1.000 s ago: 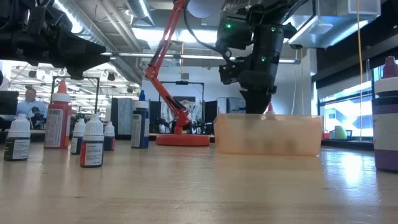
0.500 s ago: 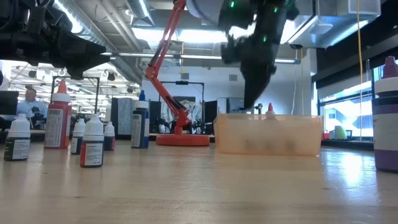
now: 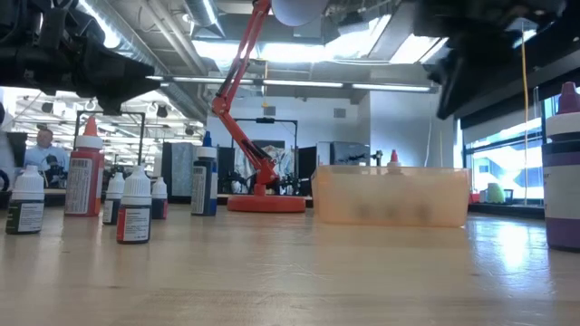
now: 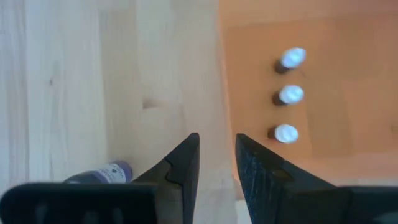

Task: Pick & Place food coloring
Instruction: Put the large purple food coloring bottle into the orange bin

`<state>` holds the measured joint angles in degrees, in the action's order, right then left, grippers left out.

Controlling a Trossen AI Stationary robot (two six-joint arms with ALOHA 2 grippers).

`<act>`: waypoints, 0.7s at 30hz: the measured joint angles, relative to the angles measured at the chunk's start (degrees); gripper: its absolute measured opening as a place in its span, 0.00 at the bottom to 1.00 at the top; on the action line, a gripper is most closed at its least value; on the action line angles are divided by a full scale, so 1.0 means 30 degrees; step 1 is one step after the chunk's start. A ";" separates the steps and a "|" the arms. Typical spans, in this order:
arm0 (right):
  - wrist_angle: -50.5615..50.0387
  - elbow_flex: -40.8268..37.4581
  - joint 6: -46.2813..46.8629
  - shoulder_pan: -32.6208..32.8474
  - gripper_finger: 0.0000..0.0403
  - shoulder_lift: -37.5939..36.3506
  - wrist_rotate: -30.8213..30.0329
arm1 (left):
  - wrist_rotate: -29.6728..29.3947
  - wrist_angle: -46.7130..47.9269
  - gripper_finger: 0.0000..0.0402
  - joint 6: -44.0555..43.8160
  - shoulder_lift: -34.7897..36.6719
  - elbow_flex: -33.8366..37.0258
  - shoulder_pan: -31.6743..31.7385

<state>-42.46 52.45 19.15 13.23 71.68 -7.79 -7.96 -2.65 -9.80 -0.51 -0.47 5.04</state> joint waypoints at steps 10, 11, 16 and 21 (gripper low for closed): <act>0.4655 -0.5740 0.1647 0.2682 0.26 -0.6243 -0.5930 | 0.0019 -0.0060 0.41 0.0000 0.0000 -0.0005 0.0000; 0.4912 -0.5959 0.1496 0.2682 0.26 -0.6537 -0.5971 | 0.0019 -0.0063 0.41 -0.0048 0.0000 -0.0006 0.0000; 0.5337 -0.6659 0.1391 0.2682 0.26 -0.7253 -0.6047 | -0.0200 -0.0162 0.42 -0.0846 0.0000 -0.0006 0.0000; 0.5478 -0.7002 0.0942 0.2682 0.26 -0.7277 -0.6069 | -0.0315 -0.0395 0.48 -0.0323 0.0000 -0.0002 0.0000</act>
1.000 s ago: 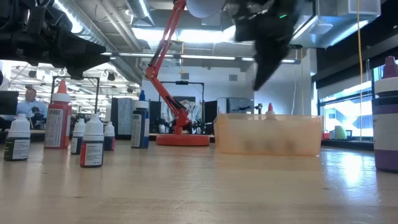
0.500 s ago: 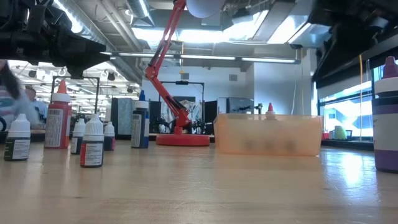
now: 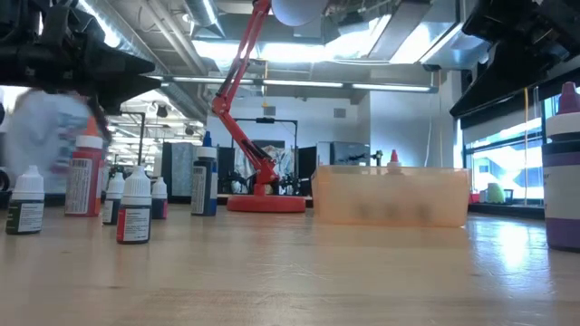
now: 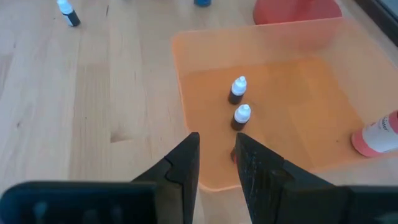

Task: Pick & Place food coloring
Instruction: Put the large purple food coloring bottle into the orange bin

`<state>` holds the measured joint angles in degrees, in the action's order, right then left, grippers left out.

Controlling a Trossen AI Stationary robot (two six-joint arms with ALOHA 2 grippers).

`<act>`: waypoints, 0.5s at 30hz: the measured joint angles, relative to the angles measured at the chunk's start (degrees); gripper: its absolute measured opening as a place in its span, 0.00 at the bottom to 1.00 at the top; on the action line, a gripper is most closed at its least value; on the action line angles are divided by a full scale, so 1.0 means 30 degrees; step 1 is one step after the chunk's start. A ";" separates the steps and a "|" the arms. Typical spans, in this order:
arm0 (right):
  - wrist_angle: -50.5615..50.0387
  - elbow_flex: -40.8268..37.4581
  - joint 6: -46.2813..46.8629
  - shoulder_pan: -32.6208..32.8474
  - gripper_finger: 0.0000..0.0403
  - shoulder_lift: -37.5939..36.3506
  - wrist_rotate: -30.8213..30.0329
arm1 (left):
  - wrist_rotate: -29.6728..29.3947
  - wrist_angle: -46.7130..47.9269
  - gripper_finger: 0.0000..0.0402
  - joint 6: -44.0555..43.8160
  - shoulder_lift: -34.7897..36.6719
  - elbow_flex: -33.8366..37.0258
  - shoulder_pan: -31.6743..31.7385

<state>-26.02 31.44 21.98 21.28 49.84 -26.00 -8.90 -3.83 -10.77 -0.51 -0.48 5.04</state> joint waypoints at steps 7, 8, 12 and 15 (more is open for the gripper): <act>0.0423 0.0000 0.0708 -0.0012 0.26 -0.0069 0.1513 | -0.0191 -0.0376 0.58 0.0852 0.0000 -0.0003 0.0000; 0.0644 0.0000 0.1060 -0.0007 0.26 -0.0058 0.2148 | -0.0191 -0.0380 0.59 0.0848 0.0000 0.0003 0.0000; 0.2073 0.0000 0.0730 -0.0007 0.30 0.0013 0.4732 | -0.0177 -0.0380 0.58 0.0842 0.0000 0.0000 0.0000; 0.3179 0.0000 0.0124 -0.0007 0.40 0.0007 0.5144 | -0.0155 -0.0380 0.58 0.0540 0.0000 0.0003 0.0000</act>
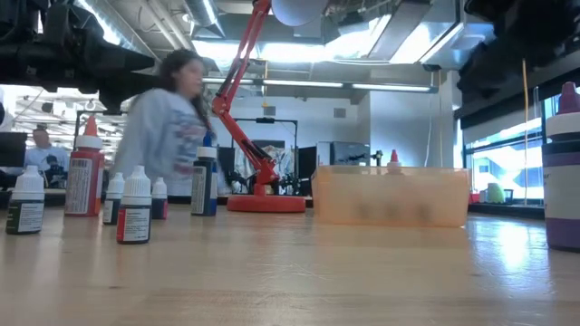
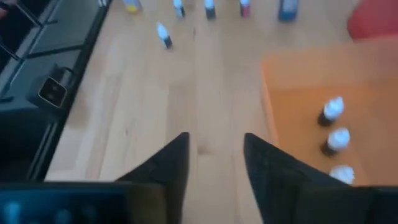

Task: Pick & Place food coloring
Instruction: Put the large purple food coloring bottle into the orange bin

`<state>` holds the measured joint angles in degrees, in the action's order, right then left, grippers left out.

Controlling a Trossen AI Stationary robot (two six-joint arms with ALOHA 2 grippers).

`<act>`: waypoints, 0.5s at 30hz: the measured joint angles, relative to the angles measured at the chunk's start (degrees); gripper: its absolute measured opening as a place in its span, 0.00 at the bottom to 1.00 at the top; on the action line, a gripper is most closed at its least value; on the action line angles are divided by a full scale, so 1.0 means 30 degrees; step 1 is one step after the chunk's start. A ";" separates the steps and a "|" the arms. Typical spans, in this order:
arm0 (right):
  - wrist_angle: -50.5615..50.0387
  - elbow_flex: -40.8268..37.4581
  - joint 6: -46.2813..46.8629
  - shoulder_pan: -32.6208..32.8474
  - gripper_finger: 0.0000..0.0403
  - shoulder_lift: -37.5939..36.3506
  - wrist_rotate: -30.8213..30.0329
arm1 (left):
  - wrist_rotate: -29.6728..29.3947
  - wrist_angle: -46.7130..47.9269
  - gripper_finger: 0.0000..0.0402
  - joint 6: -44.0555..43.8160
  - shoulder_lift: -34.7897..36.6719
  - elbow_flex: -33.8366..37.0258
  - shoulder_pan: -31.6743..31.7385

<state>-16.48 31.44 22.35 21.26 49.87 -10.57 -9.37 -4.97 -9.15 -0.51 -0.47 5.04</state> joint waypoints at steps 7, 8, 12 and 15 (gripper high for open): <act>0.2234 0.0007 -0.0011 0.0171 0.68 0.0016 0.3072 | 0.0007 0.0000 0.58 -0.0706 0.0000 0.0000 0.0000; 0.2368 0.0028 -0.0047 0.0469 0.70 0.0133 0.3520 | 0.0007 0.0000 0.58 -0.0706 0.0000 0.0000 0.0000; 0.1914 0.0036 0.0786 0.1901 0.72 0.0932 0.1510 | 0.0007 0.0005 0.58 -0.0706 0.0000 -0.0005 0.0000; 0.0302 0.0805 0.1941 0.2573 0.69 0.1807 0.0830 | 0.0003 0.0003 0.58 -0.0706 0.0000 0.0000 0.0000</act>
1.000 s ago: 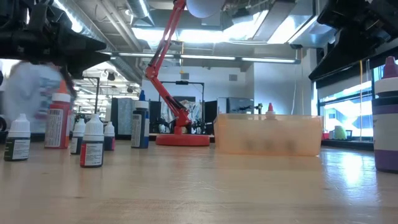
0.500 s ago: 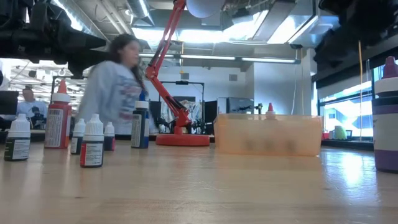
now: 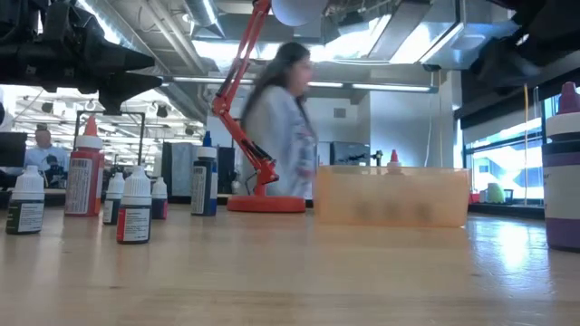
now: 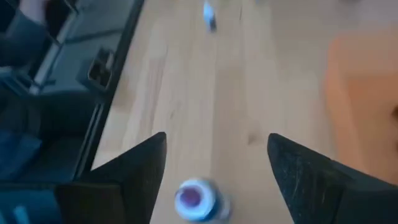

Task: Pick & Place food coloring
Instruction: Put the large purple food coloring bottle into the orange bin

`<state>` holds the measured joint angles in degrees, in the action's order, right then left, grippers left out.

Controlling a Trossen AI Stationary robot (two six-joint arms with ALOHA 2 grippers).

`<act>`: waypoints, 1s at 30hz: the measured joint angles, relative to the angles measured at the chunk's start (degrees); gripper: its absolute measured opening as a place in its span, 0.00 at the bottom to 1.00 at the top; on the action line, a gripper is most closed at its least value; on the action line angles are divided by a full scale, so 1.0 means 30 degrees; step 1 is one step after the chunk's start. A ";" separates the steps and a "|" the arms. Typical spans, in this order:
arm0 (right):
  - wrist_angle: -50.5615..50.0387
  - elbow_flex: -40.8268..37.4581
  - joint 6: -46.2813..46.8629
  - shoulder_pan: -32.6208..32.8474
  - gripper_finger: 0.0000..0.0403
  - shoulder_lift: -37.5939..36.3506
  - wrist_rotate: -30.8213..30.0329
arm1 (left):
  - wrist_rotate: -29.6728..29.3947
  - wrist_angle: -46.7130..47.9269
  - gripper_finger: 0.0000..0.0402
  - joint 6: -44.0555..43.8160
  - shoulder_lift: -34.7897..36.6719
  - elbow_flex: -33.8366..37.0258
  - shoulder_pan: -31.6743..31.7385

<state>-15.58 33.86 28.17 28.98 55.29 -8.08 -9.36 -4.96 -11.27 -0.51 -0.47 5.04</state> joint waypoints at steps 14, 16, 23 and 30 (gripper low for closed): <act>-0.8434 0.6325 0.2480 0.2533 0.60 0.6409 -0.1318 | -0.0039 -0.0003 0.58 0.0000 0.0000 0.0000 0.0000; -0.8676 0.6785 0.2568 0.2711 0.60 0.7136 -0.1311 | -0.0039 -0.0003 0.58 0.0000 0.0000 -0.0004 0.0000; -0.8963 0.7165 0.2553 0.2928 0.60 0.9145 -0.1311 | -0.0039 -0.0003 0.58 0.0000 0.0000 0.0000 0.0000; -0.8989 0.7158 0.2591 0.2920 0.59 0.9923 -0.1311 | -0.0040 -0.0003 0.58 0.0000 0.0000 0.0000 0.0000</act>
<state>-42.54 55.33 35.95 37.74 85.06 -12.01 -9.48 -4.97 -11.27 -0.51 -0.47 5.04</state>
